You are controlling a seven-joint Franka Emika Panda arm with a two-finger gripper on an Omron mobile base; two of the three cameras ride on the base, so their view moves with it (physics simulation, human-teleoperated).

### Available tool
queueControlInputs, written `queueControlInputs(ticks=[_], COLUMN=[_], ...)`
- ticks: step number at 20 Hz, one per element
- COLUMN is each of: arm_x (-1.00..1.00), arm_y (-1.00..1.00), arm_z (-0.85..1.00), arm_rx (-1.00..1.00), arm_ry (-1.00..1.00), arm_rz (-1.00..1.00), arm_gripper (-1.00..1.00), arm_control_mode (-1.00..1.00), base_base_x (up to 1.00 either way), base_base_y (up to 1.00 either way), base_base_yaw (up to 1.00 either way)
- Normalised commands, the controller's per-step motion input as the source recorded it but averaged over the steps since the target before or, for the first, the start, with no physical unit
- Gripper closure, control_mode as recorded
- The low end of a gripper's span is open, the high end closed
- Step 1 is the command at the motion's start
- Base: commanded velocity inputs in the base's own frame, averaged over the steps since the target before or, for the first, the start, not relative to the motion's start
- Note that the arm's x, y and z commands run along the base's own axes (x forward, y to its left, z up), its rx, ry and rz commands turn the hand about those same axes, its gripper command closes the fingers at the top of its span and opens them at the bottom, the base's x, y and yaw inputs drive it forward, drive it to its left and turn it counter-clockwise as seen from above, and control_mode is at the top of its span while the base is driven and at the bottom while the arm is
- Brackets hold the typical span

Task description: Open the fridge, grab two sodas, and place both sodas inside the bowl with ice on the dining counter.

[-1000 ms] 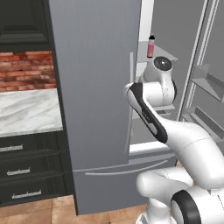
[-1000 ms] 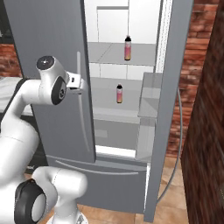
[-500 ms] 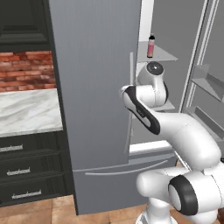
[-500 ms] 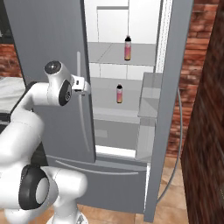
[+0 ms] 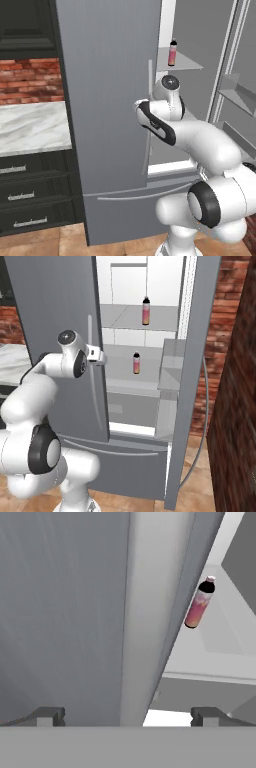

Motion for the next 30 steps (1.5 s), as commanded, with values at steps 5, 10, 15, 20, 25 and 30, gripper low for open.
queueControlInputs(ticks=[5, 10, 15, 20, 25, 30], arm_x=[0.42, 0.43, 0.39, 0.10, -0.30, -0.74], arm_y=[0.00, 0.00, 0.00, 0.00, 0.08, 0.22], arm_z=[-0.17, -0.20, -0.24, -0.13, -0.15, -0.20], arm_rx=[0.00, 0.00, 0.00, 0.03, 0.08, 0.10], arm_ry=[0.00, -0.01, -0.02, -0.03, 0.00, 0.00], arm_rz=[0.00, 0.00, 0.00, 0.00, 0.13, 0.17], arm_gripper=[-1.00, -1.00, 1.00, 1.00, 1.00, 1.00], arm_control_mode=[-1.00, -1.00, -1.00, -1.00, -1.00, -1.00], base_base_x=[0.00, 0.00, 0.00, 0.00, 0.00, 0.00], base_base_y=[0.00, 0.00, 0.00, 0.00, 0.00, 0.00], base_base_yaw=[0.00, 0.00, 0.00, 0.00, 0.00, 0.00])
